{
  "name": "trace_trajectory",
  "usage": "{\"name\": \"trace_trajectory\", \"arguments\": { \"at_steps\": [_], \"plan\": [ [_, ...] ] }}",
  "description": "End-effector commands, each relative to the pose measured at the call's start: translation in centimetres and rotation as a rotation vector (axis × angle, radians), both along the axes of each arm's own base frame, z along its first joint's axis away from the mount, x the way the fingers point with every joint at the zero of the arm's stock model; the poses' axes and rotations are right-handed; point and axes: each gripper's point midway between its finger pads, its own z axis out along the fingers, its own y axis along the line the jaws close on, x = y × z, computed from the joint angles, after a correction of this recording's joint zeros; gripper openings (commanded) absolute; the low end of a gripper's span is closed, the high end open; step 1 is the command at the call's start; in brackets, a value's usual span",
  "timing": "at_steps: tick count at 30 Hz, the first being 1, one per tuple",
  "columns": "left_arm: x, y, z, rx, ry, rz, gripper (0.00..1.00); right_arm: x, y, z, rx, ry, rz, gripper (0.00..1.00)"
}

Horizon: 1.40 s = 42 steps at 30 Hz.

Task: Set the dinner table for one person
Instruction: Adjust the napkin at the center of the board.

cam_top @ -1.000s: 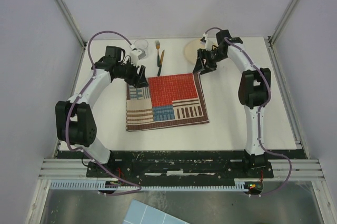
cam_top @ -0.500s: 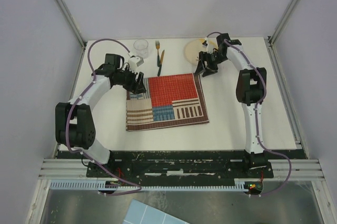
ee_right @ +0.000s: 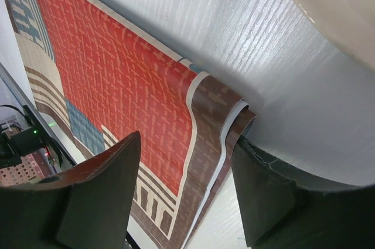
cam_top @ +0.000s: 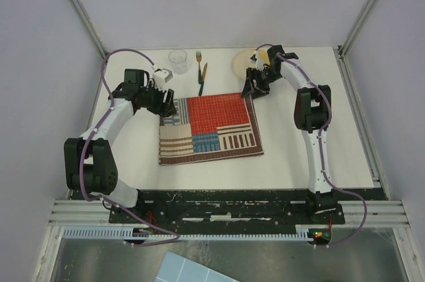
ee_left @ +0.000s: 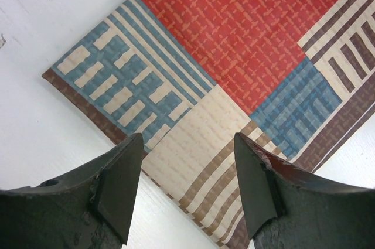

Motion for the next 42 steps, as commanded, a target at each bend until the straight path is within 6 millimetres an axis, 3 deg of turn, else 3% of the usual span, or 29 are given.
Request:
{"name": "trace_trajectory", "arguments": {
  "at_steps": [1, 4, 6, 11, 13, 27, 42],
  "plan": [
    [1.0, 0.8, 1.2, 0.006, -0.05, 0.079, 0.7, 0.9, 0.1, -1.0, -0.015, -0.02, -0.002, 0.7],
    [0.9, 0.8, 1.2, 0.009, -0.052, 0.08, 0.69, 0.6, 0.0, -1.4, -0.018, -0.007, 0.0, 0.67],
    [0.9, 0.8, 1.1, 0.004, -0.051, 0.081, 0.69, 0.3, 0.0, -1.5, -0.016, 0.002, 0.001, 0.57],
    [0.8, 0.7, 0.9, -0.001, -0.047, 0.084, 0.69, -0.9, -0.5, -2.9, -0.046, 0.034, 0.01, 0.19],
    [0.7, 0.7, 0.8, -0.002, -0.044, 0.086, 0.69, -1.0, -0.9, -2.0, -0.069, 0.018, 0.01, 0.02],
    [0.3, 0.3, 1.3, -0.035, -0.053, 0.087, 0.68, -6.1, -2.5, -1.8, -0.126, 0.077, 0.045, 0.02],
    [0.2, 0.3, 2.0, -0.037, -0.068, 0.087, 0.67, -3.9, -3.2, -2.5, -0.188, 0.02, 0.017, 0.02]
  ]
}}
